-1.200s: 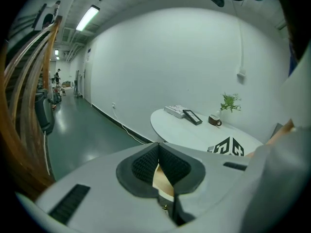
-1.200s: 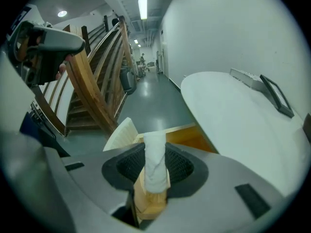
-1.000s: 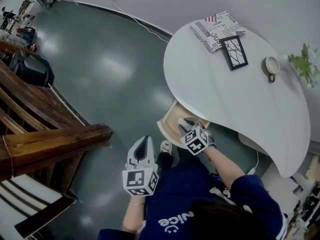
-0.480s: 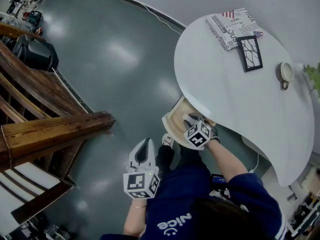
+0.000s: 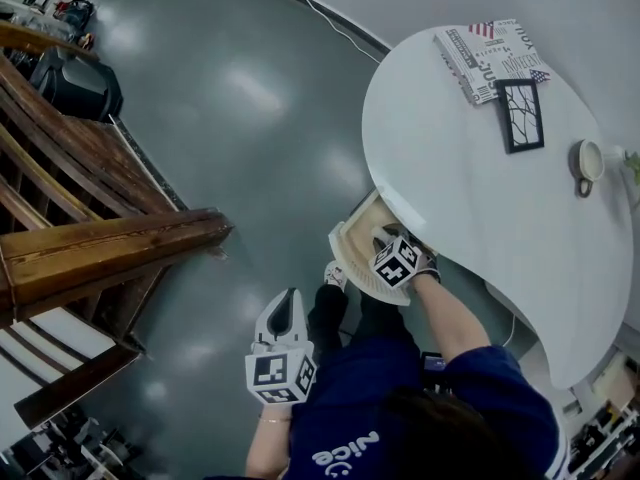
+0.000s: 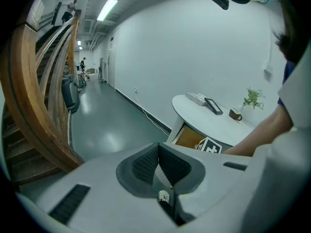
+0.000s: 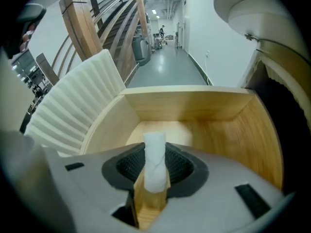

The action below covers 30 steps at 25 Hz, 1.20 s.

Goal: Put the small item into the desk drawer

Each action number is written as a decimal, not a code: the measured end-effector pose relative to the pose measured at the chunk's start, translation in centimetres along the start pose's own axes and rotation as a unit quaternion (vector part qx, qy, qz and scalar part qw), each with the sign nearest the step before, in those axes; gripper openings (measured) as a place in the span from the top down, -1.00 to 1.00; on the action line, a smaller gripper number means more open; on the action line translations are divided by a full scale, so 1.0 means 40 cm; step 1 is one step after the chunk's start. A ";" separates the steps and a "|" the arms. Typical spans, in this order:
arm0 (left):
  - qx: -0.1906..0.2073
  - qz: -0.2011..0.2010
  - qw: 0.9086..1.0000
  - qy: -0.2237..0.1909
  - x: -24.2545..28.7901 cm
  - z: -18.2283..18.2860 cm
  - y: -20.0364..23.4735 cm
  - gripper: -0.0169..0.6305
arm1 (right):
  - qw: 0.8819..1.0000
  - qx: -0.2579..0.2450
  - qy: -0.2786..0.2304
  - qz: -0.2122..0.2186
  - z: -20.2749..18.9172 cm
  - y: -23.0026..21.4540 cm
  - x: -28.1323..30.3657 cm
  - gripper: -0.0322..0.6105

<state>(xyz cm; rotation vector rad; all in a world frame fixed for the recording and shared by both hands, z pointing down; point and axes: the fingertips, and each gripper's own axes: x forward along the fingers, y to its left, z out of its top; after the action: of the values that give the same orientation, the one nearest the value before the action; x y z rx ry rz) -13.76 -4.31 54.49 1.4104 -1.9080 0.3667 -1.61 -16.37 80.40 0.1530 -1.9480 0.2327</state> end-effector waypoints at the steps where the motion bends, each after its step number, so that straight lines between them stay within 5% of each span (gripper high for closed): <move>1: -0.002 0.002 1.000 0.001 -0.001 -0.002 0.002 0.93 | 1.000 -0.001 0.004 -0.002 -0.003 -0.003 0.007 0.49; 20: -0.003 0.034 0.999 0.026 -0.021 -0.072 0.013 0.93 | 0.997 -0.023 0.068 0.015 -0.035 0.001 0.121 0.45; 30: 0.006 0.010 1.000 0.017 -0.023 -0.063 0.021 0.93 | 0.998 0.015 0.057 0.013 -0.017 0.006 0.083 0.16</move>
<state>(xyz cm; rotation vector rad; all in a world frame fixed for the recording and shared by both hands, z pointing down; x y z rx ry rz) -13.44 -1.83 55.74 1.3846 -1.8976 0.4091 -2.30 -16.00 83.69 0.1316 -1.8337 0.2823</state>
